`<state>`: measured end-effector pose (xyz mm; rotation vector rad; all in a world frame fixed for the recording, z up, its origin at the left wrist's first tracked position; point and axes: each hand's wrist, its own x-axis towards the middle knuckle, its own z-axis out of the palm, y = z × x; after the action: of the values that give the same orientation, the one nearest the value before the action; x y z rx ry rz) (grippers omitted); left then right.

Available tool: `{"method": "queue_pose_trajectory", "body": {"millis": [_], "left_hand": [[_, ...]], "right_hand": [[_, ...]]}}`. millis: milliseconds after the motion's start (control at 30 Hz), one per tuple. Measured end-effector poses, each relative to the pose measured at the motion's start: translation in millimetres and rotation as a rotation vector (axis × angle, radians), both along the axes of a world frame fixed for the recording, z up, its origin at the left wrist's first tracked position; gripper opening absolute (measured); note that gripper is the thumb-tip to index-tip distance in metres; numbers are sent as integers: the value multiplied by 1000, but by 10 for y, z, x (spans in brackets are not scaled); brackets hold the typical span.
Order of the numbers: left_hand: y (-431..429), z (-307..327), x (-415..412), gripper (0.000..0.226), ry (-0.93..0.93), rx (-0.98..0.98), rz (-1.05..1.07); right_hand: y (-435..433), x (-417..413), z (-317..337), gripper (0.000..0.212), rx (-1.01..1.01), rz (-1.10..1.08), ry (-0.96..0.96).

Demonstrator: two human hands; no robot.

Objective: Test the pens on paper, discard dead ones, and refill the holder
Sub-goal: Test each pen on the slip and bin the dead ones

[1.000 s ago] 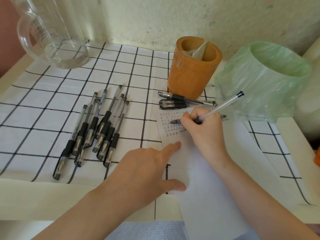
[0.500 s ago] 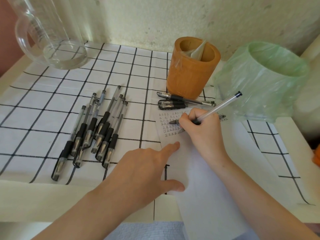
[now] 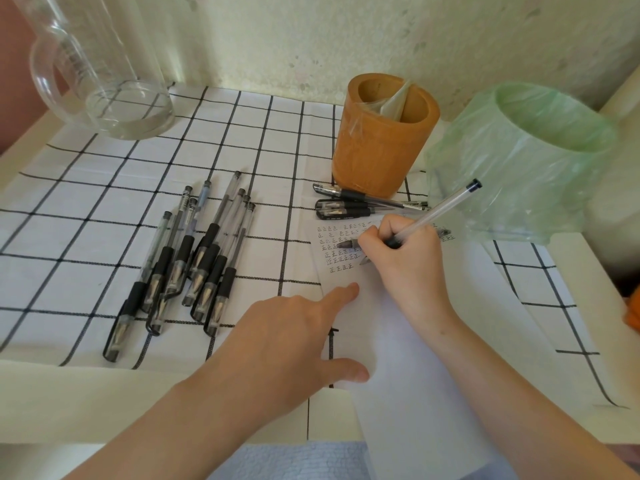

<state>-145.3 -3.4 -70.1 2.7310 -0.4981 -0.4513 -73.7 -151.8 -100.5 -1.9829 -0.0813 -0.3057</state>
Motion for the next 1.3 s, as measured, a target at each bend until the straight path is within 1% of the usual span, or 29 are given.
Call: {"method": "queue_pose_trajectory", "body": {"millis": [100, 233, 333, 367, 400, 467, 500, 533, 600, 633, 667, 733, 767, 867, 933, 1033, 1200, 1300], "left_hand": [[-1, 14, 6, 82, 9, 14, -4], [1, 11, 11, 82, 26, 13, -10], [9, 4, 7, 82, 33, 1, -13], [13, 10, 8, 81, 39, -8, -15], [19, 11, 15, 80, 48, -29, -14], [36, 19, 31, 71, 85, -140, 12], [49, 24, 39, 63, 100, -233, 39], [64, 34, 44, 53, 105, -354, 78], [100, 59, 61, 36, 116, -618, 176], [114, 65, 81, 36, 123, -729, 217], [121, 66, 103, 40, 125, -812, 246], [112, 58, 137, 49, 114, -916, 272], [102, 50, 144, 54, 109, -945, 272], [80, 33, 135, 69, 108, -997, 251], [68, 47, 125, 74, 106, -1031, 234], [57, 78, 119, 75, 91, -1048, 217], [39, 98, 122, 73, 92, -1026, 199], [35, 103, 131, 73, 94, -1012, 196]], "right_hand": [[6, 1, 7, 39, -1, -3, 9], [3, 9, -3, 41, 6, -10, 16], [-5, 5, 11, 36, -13, 1, 36], [-9, 8, 26, 33, 13, 0, 50], [-24, 13, 52, 32, 92, -10, 73], [-62, 7, 157, 34, 370, -10, 144], [-90, -1, 222, 37, 509, 2, 187], [-114, -12, 288, 40, 603, 15, 240], [-158, -57, 405, 45, 704, 68, 360], [-177, -86, 448, 42, 734, 111, 404], [-192, -118, 480, 34, 750, 155, 431], [-216, -171, 517, 20, 745, 224, 451], [-218, -196, 531, 19, 717, 241, 447], [-215, -253, 543, 28, 597, 205, 423], [-209, -264, 537, 34, 576, 164, 411], [-191, -262, 521, 31, 554, 149, 401], [-156, -283, 501, 28, 487, 195, 434], [-165, -273, 528, 27, 491, 185, 414]]}}
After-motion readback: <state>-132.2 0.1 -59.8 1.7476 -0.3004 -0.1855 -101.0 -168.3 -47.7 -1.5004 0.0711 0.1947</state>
